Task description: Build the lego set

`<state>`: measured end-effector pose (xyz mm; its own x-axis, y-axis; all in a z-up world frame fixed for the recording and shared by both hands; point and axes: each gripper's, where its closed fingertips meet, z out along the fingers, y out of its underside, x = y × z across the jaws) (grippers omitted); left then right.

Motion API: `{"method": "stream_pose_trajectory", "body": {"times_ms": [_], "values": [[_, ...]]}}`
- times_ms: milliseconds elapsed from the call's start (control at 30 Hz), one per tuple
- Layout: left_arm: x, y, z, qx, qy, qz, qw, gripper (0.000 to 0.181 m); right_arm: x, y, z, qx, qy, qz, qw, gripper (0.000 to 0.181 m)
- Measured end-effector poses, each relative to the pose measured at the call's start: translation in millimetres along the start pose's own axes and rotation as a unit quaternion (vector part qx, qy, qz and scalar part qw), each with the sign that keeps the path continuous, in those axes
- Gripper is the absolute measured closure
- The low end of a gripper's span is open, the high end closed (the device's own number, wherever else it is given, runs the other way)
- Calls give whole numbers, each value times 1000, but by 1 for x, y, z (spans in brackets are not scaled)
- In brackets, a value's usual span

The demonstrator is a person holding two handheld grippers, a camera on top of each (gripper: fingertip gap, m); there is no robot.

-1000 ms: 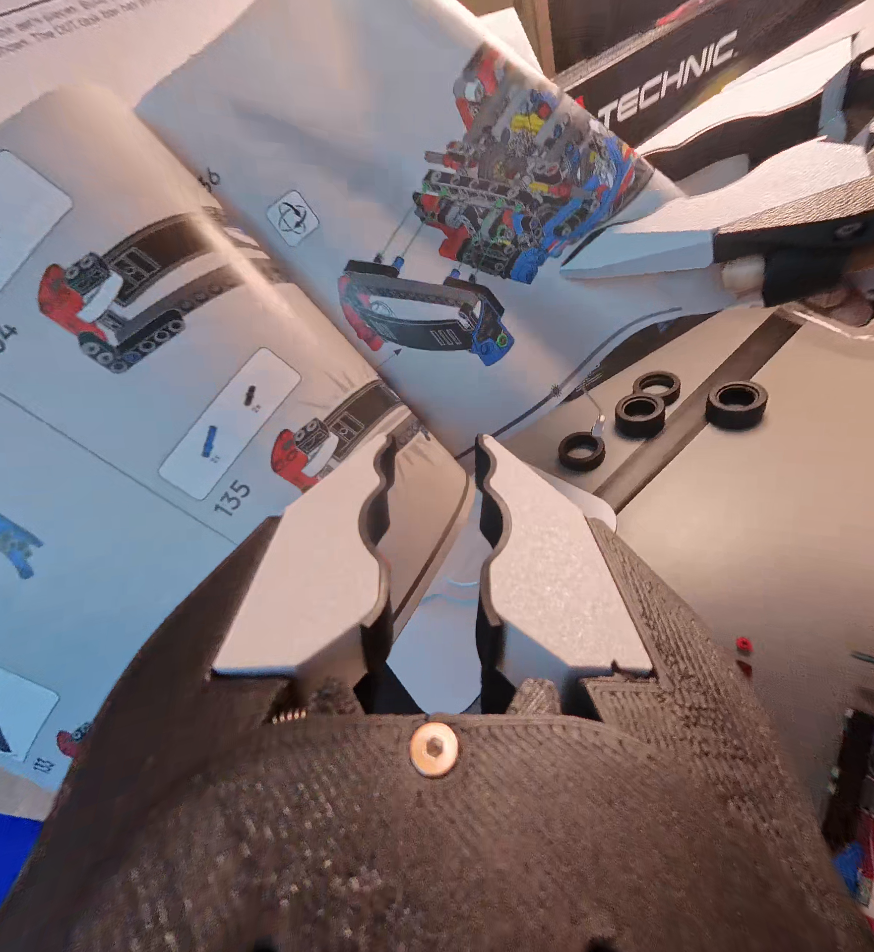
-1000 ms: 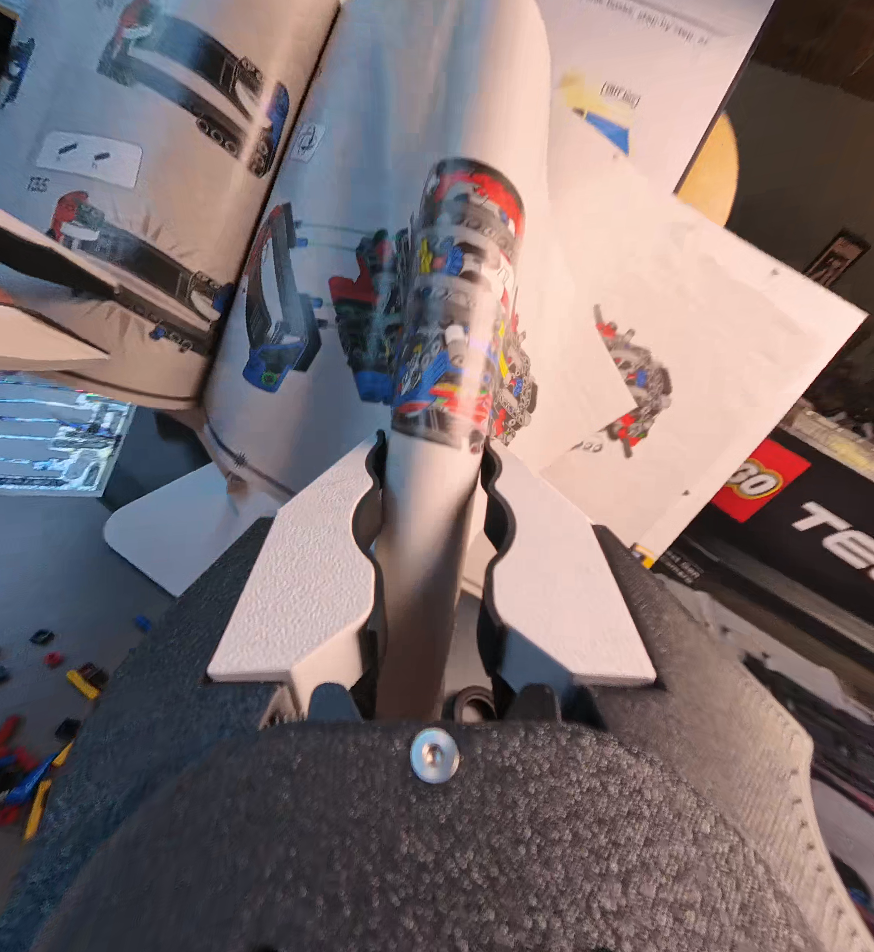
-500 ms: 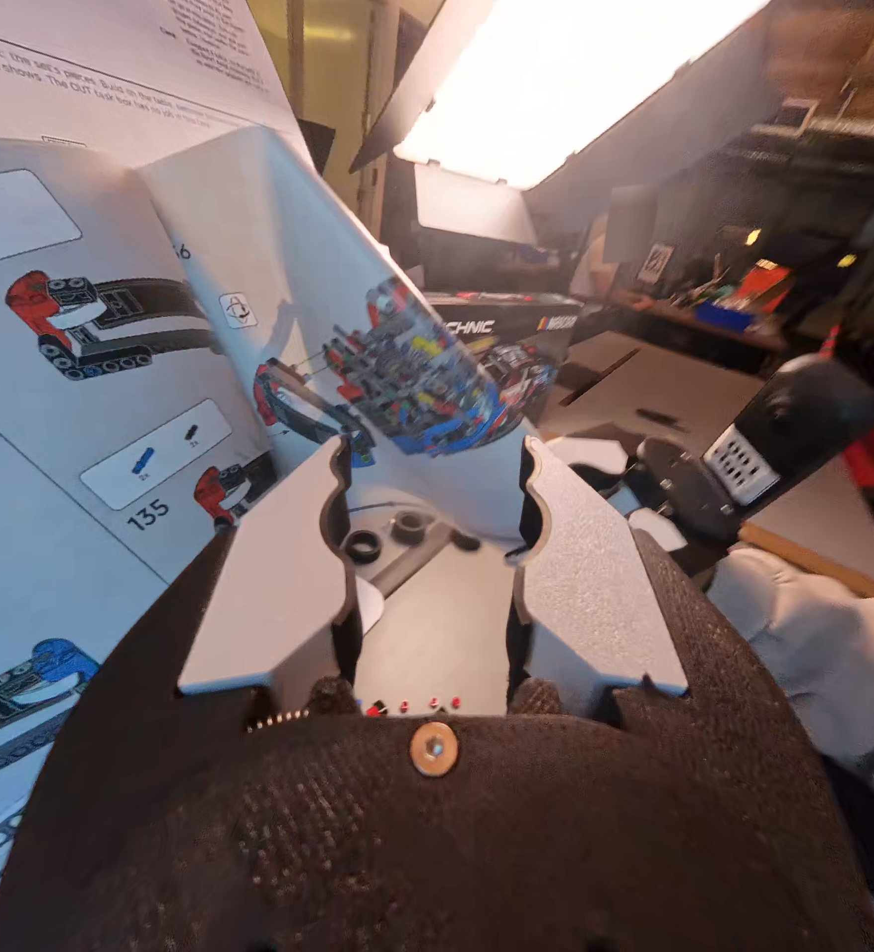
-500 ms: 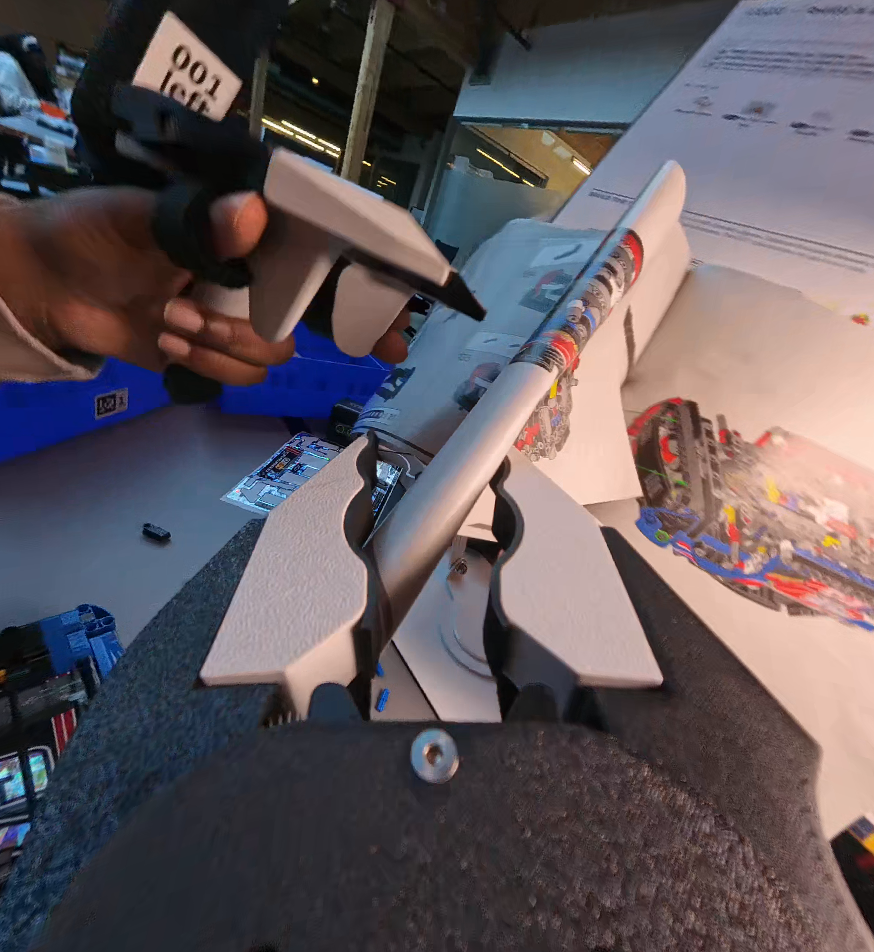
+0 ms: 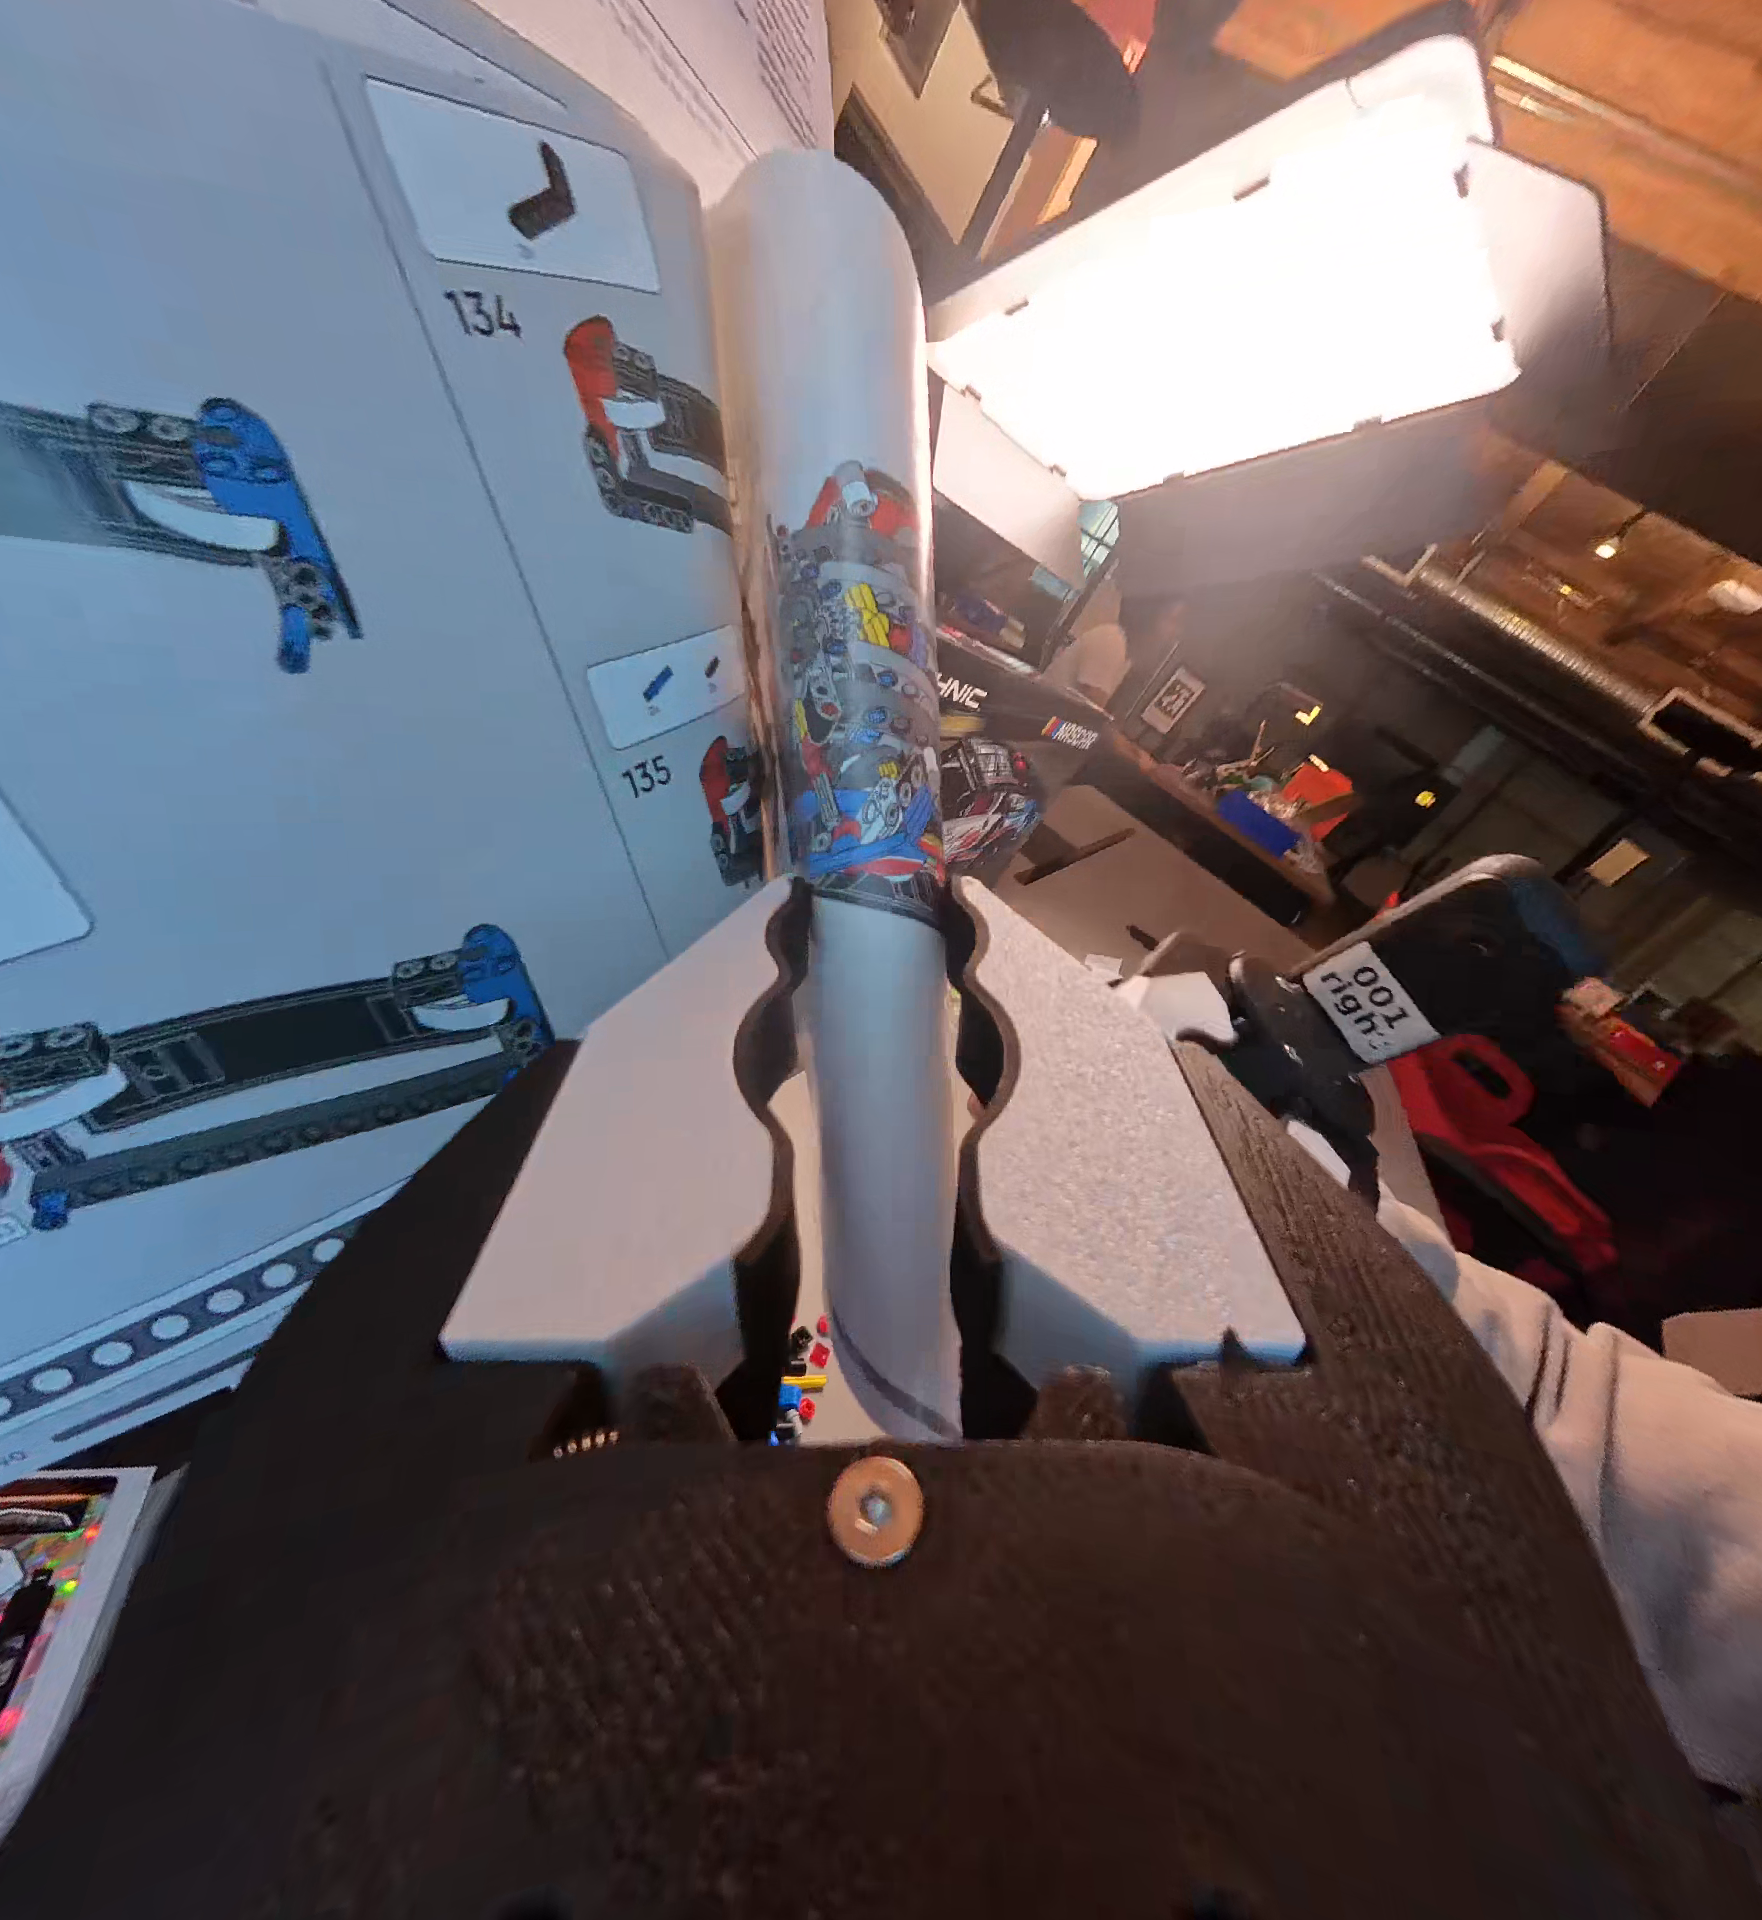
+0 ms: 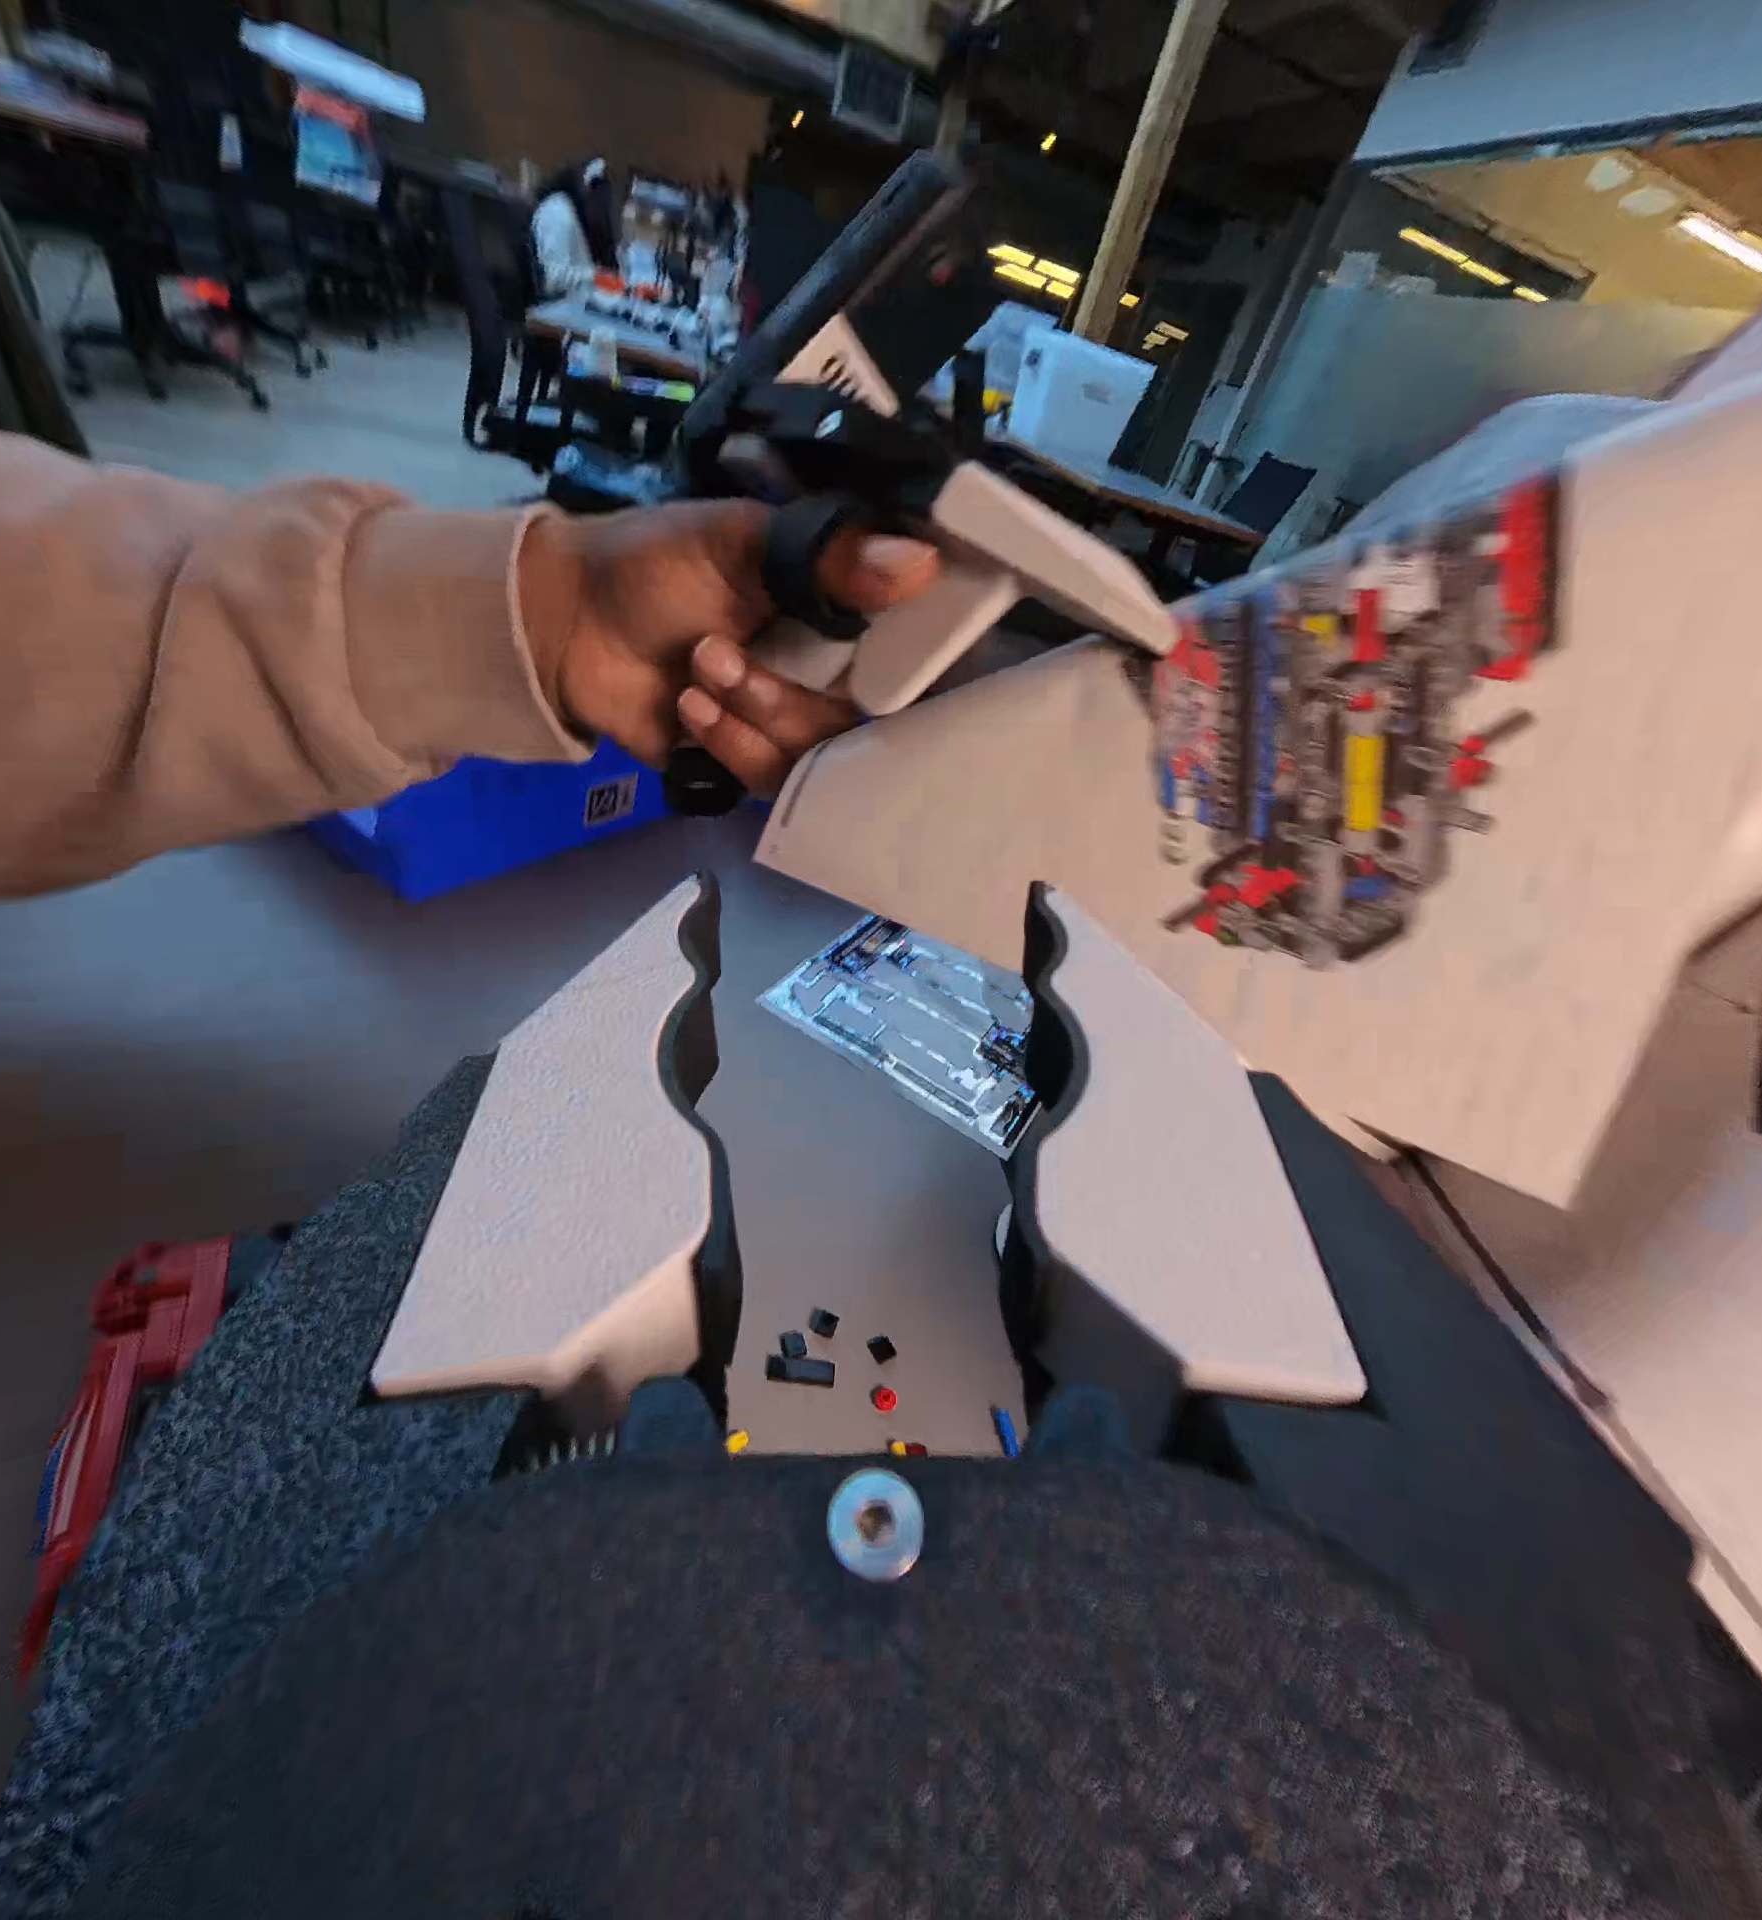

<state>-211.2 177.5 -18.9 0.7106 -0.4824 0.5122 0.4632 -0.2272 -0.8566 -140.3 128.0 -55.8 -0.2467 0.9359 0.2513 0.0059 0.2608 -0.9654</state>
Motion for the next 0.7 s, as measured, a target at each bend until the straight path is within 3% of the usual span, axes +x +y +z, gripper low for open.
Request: {"method": "stream_pose_trajectory", "body": {"times_ms": [100, 167, 233, 367, 500, 633, 700], "values": [[-2, -9, -11, 22, 26, -32, 999, 158, 60, -9, -31, 49, 107, 68, 991, 141], [-8, -15, -19, 34, 24, -38, 998, 158, 101, -2, -48, 34, 196, 69, 978, 147], [-14, -19, -27, 41, 17, -41, 998, 161, 126, 4, -52, 7, 237, 70, 969, 149], [-16, -22, -39, 40, 1, -29, 999, 155, 117, -5, -11, -31, 186, 38, 981, 154], [24, -23, -49, 33, 32, 60, 997, 118, 108, -13, 30, -70, 186, -9, 980, 146], [60, -19, -63, 12, 79, 102, 992, 99, 107, -9, 48, -91, 198, -16, 976, 148], [57, -14, -65, -5, 66, 111, 992, 98, 108, -5, 52, -97, 204, -10, 974, 149]]}}
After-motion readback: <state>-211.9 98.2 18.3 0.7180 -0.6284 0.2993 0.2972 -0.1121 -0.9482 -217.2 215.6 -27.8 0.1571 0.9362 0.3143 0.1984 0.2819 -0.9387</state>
